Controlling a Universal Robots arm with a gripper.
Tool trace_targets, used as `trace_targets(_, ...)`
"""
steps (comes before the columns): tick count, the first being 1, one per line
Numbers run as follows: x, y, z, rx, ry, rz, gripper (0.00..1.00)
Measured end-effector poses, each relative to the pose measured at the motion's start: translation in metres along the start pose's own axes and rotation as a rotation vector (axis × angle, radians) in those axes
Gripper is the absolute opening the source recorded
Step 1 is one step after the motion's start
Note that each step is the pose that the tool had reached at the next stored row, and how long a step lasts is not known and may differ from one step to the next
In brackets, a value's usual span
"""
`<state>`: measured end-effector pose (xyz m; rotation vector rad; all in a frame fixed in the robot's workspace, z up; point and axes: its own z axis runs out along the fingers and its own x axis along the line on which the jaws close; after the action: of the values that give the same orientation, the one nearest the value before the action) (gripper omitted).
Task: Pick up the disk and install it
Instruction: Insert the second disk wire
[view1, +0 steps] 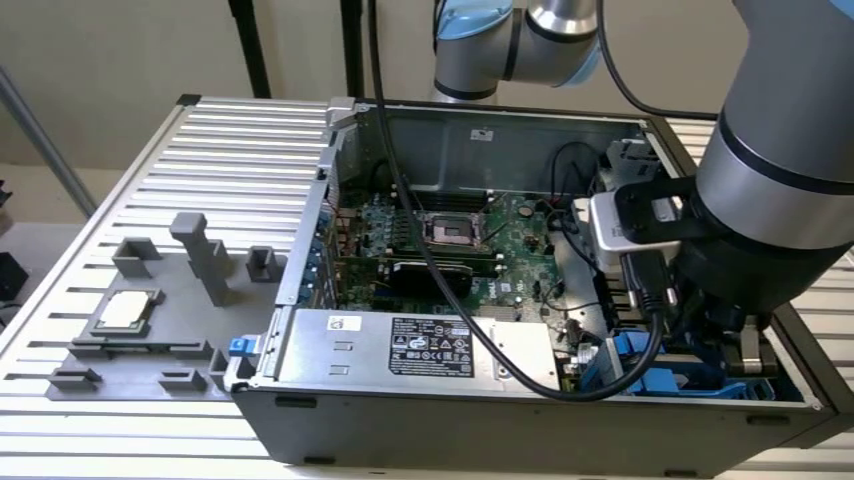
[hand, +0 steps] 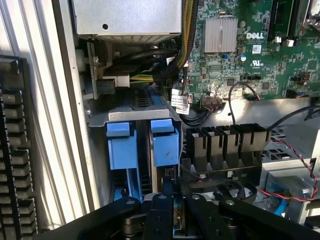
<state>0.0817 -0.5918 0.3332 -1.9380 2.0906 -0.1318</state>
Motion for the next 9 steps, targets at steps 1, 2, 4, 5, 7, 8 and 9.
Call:
trace_targets(1, 0.0000, 0.0001, 0.0004, 0.0002, -0.0003, -0.001, 0.16)
trace_targets(2, 0.0001, 0.0003, 0.0010, 0.0004, -0.0008, -0.002, 0.16)
trace_targets(4, 0.0004, 0.0007, 0.0025, 0.0006, -0.0014, -0.004, 0.16)
trace_targets(5, 0.0005, 0.0008, 0.0030, 0.0008, -0.0014, -0.005, 0.16)
trace_targets(7, 0.0005, 0.0010, 0.0037, 0.0007, -0.0013, -0.007, 0.16)
trace_targets(8, 0.0006, 0.0010, 0.0038, 0.0006, -0.0014, -0.007, 0.16)
trace_targets(9, 0.0006, 0.0011, 0.0039, 0.0005, -0.0017, -0.008, 0.16)
